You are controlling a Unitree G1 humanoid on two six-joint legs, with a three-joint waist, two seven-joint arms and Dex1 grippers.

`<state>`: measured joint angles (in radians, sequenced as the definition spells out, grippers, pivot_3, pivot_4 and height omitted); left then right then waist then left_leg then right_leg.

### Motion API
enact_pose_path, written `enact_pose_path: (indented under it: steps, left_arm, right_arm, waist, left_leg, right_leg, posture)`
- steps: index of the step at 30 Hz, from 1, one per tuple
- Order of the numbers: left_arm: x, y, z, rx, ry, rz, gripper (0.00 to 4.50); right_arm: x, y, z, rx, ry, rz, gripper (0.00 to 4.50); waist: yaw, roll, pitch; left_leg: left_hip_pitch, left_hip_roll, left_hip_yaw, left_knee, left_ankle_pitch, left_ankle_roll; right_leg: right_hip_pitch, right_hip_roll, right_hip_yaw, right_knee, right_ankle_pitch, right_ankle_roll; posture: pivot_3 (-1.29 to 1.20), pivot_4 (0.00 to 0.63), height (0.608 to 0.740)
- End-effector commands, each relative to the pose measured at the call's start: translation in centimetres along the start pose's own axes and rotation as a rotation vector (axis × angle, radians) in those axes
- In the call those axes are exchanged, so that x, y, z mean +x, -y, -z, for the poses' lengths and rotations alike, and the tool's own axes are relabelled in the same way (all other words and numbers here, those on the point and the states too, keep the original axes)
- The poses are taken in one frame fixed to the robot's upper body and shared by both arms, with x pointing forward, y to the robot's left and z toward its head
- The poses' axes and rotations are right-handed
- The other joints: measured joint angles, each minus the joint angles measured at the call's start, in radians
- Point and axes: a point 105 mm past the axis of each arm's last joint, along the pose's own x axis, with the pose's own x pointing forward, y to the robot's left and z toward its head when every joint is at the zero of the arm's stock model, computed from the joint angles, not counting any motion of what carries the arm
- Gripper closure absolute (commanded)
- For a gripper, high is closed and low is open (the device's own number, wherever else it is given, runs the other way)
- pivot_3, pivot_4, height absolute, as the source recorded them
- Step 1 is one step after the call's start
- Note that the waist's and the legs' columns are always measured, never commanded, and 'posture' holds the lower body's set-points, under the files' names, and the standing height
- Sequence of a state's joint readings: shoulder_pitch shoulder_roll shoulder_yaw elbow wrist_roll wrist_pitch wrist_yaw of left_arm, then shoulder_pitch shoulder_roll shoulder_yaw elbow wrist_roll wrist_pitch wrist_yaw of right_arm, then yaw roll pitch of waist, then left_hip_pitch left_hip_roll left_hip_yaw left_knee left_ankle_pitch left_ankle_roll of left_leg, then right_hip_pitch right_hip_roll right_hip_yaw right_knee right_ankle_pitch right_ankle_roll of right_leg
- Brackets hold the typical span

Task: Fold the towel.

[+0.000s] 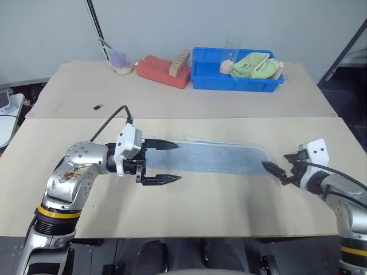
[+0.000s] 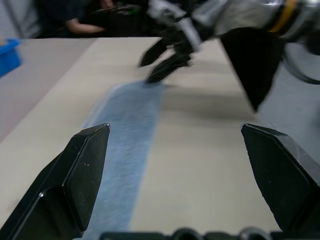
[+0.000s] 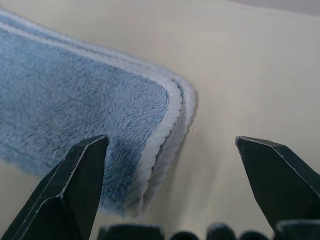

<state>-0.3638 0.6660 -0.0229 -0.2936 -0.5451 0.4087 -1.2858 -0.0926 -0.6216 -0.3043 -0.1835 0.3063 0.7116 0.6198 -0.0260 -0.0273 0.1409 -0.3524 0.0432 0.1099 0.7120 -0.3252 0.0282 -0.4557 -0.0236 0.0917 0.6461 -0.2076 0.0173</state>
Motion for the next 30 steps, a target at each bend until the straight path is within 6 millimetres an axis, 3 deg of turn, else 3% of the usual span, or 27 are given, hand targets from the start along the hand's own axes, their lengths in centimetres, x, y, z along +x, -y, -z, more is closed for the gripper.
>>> enact_pose_path:
  steps: [1, 5, 6, 14, 17, 25, 27, 30]
  left_arm:
    - [0.2, 1.9, -1.5, 0.062, 0.06, 0.145, 0.03]
    - [0.2, 2.3, -1.4, 0.075, 0.07, 0.179, 0.03]
    - [0.3, 2.3, -1.4, 0.076, 0.07, 0.181, 0.0]
    - [0.0, 2.1, -1.2, 0.083, 0.061, 0.14, 0.0]
    - [-0.2, 1.7, -1.1, 0.077, 0.054, 0.104, 0.0]
    - [-0.4, 1.2, -1.2, 0.07, 0.059, 0.04, 0.0]
    - [-0.4, 1.2, -1.3, 0.067, 0.062, 0.033, 0.0]
    - [-0.5, 1.0, -1.2, 0.068, 0.056, 0.017, 0.0]
  right_arm:
    - [1.2, -0.3, -0.7, 0.007, 0.04, -0.012, 0.0]
    - [2.2, -0.8, -0.3, 0.045, 0.025, -0.034, 0.0]
    - [2.3, -0.9, -0.1, 0.053, 0.019, -0.039, 0.54]
    - [2.3, -0.8, 0.4, 0.084, 0.005, -0.033, 3.24]
    - [1.8, 0.4, -0.2, 0.065, 0.018, 0.0, 4.32]
    - [-0.9, 5.9, -2.7, -0.041, 0.004, 0.067, 4.46]
    - [-1.2, 6.0, -3.6, -0.073, 0.0, 0.023, 4.46]
    - [-1.1, 3.9, -5.8, -0.108, 0.008, -0.096, 4.46]
  waist:
    - [-0.001, 0.0, 0.0]
    - [-0.002, 0.0, 0.0]
    - [-0.002, 0.0, 0.0]
    - [-0.005, 0.0, 0.0]
    - [-0.007, 0.0, 0.0]
    - [-0.005, 0.0, 0.0]
    - [-0.007, 0.0, 0.0]
    - [-0.015, 0.0, 0.0]
  left_leg:
    - [0.0, 0.0, 0.0, 0.0, 0.0, 0.0]
    - [-0.001, 0.0, 0.0, -0.001, 0.0, 0.0]
    - [-0.001, 0.0, 0.0, -0.001, 0.0, 0.001]
    - [-0.001, 0.0, -0.001, -0.001, -0.001, 0.001]
    - [-0.001, 0.0, -0.001, -0.001, -0.001, 0.001]
    - [-0.001, -0.002, 0.0, -0.001, -0.001, 0.002]
    - [-0.001, -0.002, 0.0, -0.001, -0.001, 0.002]
    - [-0.001, -0.001, -0.001, -0.002, -0.001, 0.002]
  right_leg:
    - [0.0, 0.0, 0.0, 0.0, 0.0, 0.0]
    - [0.0, 0.001, 0.001, -0.003, 0.0, 0.0]
    - [0.0, 0.001, 0.001, -0.003, 0.0, 0.0]
    - [0.0, 0.001, 0.002, -0.005, 0.001, 0.001]
    - [0.0, 0.001, 0.002, -0.005, 0.001, 0.001]
    - [0.001, 0.0, 0.004, -0.006, 0.001, 0.002]
    - [0.001, 0.0, 0.004, -0.006, 0.001, 0.002]
    - [0.001, 0.0, 0.004, -0.006, 0.001, 0.002]
  posture:
    - [0.0, 0.15, 0.717]
    - [0.0, 0.15, 0.717]
    - [0.0, 0.15, 0.717]
    - [0.0, 0.15, 0.717]
    - [0.0, 0.15, 0.717]
    - [0.0, 0.15, 0.717]
    - [0.0, 0.15, 0.717]
    - [0.0, 0.15, 0.717]
